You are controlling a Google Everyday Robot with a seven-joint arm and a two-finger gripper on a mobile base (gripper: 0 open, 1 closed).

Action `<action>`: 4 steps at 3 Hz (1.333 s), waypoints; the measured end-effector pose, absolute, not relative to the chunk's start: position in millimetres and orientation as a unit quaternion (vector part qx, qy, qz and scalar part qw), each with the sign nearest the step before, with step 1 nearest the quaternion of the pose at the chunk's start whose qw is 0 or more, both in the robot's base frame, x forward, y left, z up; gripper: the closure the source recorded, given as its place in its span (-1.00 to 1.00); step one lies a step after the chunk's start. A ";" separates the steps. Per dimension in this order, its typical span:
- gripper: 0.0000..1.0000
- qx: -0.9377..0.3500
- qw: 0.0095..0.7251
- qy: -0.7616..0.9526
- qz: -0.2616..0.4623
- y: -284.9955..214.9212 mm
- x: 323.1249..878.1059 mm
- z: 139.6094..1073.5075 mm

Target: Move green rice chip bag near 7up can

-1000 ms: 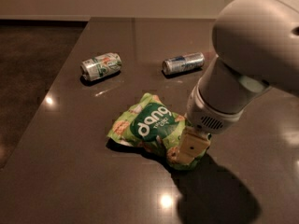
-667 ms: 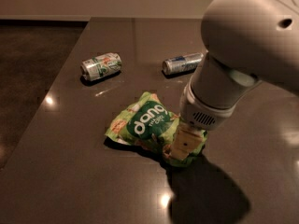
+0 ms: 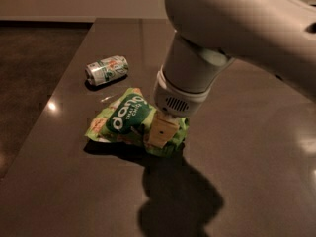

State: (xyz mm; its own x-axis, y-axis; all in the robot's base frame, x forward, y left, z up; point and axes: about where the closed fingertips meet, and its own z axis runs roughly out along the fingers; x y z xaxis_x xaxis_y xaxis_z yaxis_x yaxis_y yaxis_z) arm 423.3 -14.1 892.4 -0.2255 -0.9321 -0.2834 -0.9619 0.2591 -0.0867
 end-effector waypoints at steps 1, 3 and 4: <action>1.00 -0.610 0.150 0.775 0.064 19.1 441.7 898.4; 1.00 -0.605 0.151 0.778 0.074 64.4 471.6 892.8; 1.00 -0.599 0.149 0.784 0.070 74.5 485.8 890.5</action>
Offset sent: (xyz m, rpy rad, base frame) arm 0.0537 0.0927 -0.0030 0.0631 0.0233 0.0162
